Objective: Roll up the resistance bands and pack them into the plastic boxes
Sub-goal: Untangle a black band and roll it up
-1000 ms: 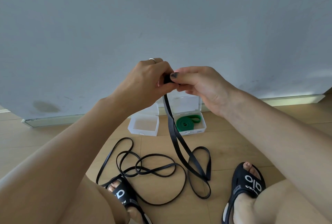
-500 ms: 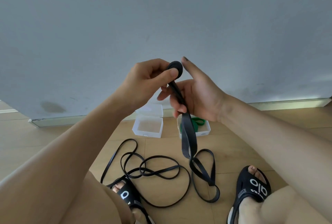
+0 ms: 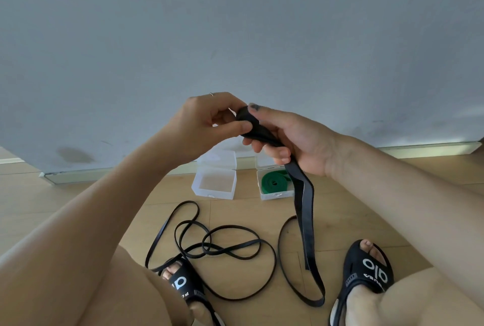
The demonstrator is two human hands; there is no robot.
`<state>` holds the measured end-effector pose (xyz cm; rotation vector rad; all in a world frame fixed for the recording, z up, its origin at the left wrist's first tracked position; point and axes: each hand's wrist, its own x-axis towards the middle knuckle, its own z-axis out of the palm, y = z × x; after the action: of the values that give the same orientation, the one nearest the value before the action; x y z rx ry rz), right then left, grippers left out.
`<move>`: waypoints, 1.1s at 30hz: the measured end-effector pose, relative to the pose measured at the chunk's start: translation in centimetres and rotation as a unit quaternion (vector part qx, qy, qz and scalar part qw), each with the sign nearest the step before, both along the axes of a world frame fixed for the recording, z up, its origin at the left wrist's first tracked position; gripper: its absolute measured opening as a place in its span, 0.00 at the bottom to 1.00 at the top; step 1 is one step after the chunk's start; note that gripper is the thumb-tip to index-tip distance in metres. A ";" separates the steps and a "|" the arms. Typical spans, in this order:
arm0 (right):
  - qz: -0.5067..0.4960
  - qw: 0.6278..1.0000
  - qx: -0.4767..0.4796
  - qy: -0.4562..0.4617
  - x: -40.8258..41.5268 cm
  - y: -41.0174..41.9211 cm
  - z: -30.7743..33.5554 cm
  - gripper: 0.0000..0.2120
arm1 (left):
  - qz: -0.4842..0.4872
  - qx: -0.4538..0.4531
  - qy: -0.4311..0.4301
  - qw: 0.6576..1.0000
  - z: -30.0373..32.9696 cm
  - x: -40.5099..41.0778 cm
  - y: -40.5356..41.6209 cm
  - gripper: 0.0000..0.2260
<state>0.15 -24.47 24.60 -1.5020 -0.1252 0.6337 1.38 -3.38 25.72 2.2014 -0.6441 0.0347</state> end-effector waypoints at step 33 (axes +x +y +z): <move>0.019 0.956 -0.184 -0.226 0.5 -1.7 -0.1 0.10 | -0.040 0.038 0.130 0.990 0.4 -0.6 -1.4 0.15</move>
<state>0.61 -26.16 24.54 -1.9952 -0.4068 0.3421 0.77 -4.76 26.08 2.2008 -0.5934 -0.3197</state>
